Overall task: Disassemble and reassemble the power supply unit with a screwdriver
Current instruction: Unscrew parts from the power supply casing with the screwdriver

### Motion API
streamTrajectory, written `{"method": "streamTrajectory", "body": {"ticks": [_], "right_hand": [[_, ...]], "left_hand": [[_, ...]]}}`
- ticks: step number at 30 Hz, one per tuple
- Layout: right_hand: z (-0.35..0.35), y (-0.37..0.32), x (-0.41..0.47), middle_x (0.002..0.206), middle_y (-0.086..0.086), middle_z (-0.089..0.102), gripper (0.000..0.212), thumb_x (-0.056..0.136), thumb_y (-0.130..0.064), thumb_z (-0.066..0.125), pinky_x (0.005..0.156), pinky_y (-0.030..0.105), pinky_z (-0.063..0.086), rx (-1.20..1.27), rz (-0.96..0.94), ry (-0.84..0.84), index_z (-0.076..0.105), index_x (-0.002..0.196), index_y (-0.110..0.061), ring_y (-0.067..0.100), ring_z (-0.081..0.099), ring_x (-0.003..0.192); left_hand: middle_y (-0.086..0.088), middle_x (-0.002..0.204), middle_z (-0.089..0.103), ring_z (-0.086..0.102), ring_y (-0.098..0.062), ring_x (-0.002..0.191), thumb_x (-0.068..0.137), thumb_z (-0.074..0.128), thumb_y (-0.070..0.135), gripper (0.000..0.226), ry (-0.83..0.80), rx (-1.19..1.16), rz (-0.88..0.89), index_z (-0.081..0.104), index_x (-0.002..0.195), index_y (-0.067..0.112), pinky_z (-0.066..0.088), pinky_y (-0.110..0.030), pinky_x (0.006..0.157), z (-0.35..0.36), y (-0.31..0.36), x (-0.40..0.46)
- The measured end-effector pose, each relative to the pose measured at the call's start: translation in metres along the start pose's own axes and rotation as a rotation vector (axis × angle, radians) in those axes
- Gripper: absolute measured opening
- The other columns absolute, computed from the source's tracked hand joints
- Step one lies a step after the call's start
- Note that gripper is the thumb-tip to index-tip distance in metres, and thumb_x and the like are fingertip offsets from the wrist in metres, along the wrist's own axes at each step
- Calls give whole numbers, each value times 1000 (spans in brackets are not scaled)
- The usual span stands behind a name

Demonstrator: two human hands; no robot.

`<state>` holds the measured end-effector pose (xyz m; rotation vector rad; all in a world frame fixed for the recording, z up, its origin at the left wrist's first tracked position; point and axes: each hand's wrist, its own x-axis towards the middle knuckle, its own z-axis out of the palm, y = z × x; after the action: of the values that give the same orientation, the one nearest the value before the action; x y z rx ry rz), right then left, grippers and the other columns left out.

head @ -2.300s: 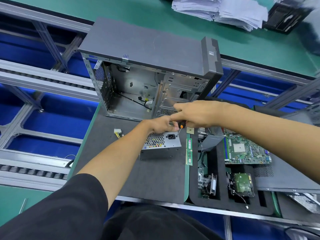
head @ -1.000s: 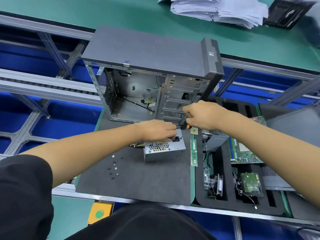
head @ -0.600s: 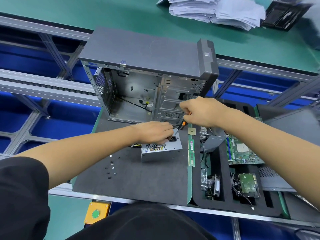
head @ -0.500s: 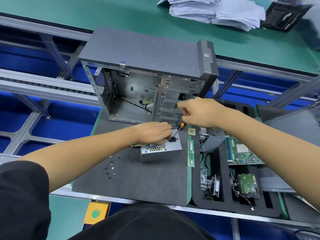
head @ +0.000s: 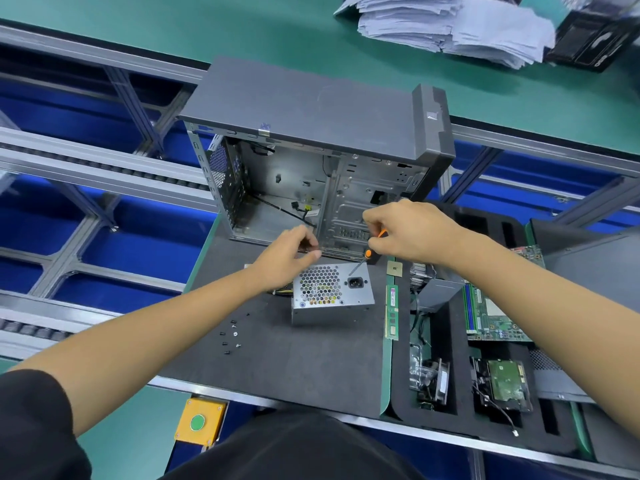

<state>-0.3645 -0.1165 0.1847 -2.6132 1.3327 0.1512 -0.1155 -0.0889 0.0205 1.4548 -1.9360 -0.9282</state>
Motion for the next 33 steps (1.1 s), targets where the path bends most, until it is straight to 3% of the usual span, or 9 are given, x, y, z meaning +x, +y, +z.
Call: {"method": "streamTrajectory", "body": {"ticks": [4,7,10,12,14,20,22,26,33], "right_hand": [[3,-2,2,64,-9,58,14,82,-35,63,54,26,33,38,-3,-8,53,76,-27,10,55,65],[6,-3,3,62,-8,58,13,84,-34,59,52,26,31,21,-16,-13,51,76,-28,7,54,60],[8,-4,2,60,-8,57,14,84,-32,57,51,26,29,37,-15,-4,48,74,-29,6,53,58],[8,-4,2,59,-8,57,14,83,-32,56,50,26,29,40,-15,4,47,73,-29,5,52,56],[9,-5,2,59,-8,55,15,83,-32,56,50,27,28,35,-16,6,45,73,-29,5,51,56],[11,-7,0,59,-8,54,15,83,-30,55,51,28,28,38,5,-1,44,74,-28,5,49,56],[12,-8,0,59,-8,54,14,84,-30,55,51,28,28,26,9,-10,45,75,-28,6,49,57],[13,-8,1,60,-7,53,15,86,-28,54,51,29,29,16,7,-11,43,75,-28,6,49,57],[14,-8,2,60,-8,53,14,86,-29,54,51,27,25,17,6,3,45,76,-28,4,48,56]], "left_hand": [[6,123,57,45,-13,120,96,63,48,33,-87,-16,-147,49,118,28,41,-33,99,14,-9,-13],[16,115,62,59,-5,112,93,64,55,43,-244,-119,-156,51,125,29,48,-23,90,13,8,-1],[19,96,62,62,-2,84,92,56,67,36,-447,-116,-216,61,111,37,48,-24,73,8,30,28],[15,89,58,55,-6,82,97,52,63,27,-569,-99,-183,62,96,38,46,-29,76,13,37,44],[8,92,58,54,-9,86,100,58,49,20,-637,-179,-184,64,97,30,45,-30,83,22,33,52],[-4,118,67,61,-18,108,99,65,33,14,-603,-292,-266,67,111,24,47,-42,106,30,20,54],[-1,113,69,62,-14,112,98,68,32,19,-618,-312,-271,67,114,21,48,-36,103,28,21,55],[-2,97,76,71,-9,92,93,75,16,29,-680,-429,-282,62,119,16,53,-22,88,23,21,55],[-7,95,78,72,-16,92,88,79,11,36,-679,-502,-273,63,118,21,56,-30,92,25,14,58]]}}
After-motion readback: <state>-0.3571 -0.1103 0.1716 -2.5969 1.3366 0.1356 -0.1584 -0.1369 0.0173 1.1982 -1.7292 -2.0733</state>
